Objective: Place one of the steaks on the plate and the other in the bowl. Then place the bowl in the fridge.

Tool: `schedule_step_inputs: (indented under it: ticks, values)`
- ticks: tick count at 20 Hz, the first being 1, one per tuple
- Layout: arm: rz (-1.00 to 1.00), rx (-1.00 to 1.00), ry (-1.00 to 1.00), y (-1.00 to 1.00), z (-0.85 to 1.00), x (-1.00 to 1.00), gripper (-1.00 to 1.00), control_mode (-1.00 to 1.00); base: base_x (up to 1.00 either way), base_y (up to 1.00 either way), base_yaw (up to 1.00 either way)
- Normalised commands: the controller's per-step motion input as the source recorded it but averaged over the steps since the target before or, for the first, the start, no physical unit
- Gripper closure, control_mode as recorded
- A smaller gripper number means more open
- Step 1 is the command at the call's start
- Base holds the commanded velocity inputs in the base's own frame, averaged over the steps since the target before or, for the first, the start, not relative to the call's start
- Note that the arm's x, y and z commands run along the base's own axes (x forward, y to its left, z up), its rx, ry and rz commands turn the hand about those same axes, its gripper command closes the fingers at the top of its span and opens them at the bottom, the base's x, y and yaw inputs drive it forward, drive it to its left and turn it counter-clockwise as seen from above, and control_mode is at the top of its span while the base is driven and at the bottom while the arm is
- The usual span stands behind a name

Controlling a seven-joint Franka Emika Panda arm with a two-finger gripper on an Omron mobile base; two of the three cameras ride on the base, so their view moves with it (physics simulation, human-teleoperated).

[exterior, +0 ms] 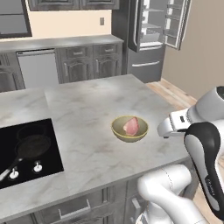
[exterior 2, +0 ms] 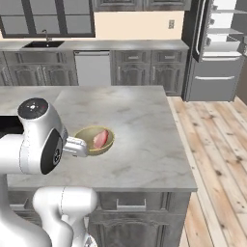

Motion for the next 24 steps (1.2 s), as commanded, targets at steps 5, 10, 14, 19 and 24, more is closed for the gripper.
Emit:
schedule_step_inputs:
  ticks: [5, 10, 14, 19, 24]
  values:
    - [0.00, -0.04, 0.03, 0.17, 0.00, 0.14, -1.00, -1.00, 0.06, 0.13, 0.00]
    - [-0.09, 0.01, 0.07, -0.07, -0.07, 0.22, -1.00, -1.00, 0.00, 0.00, 0.00]
    - [-0.12, 0.12, 0.02, -0.51, -0.11, 0.00, -1.00, -1.00, 0.00, 0.00, 0.00]
    - [-0.08, 0.20, 0.00, -0.48, -0.08, 0.01, -1.00, -1.00, 0.00, 0.00, 0.00]
    - [0.00, 0.00, 0.00, 0.00, -0.03, 0.26, -1.00, -1.00, 0.00, 0.00, 0.00]
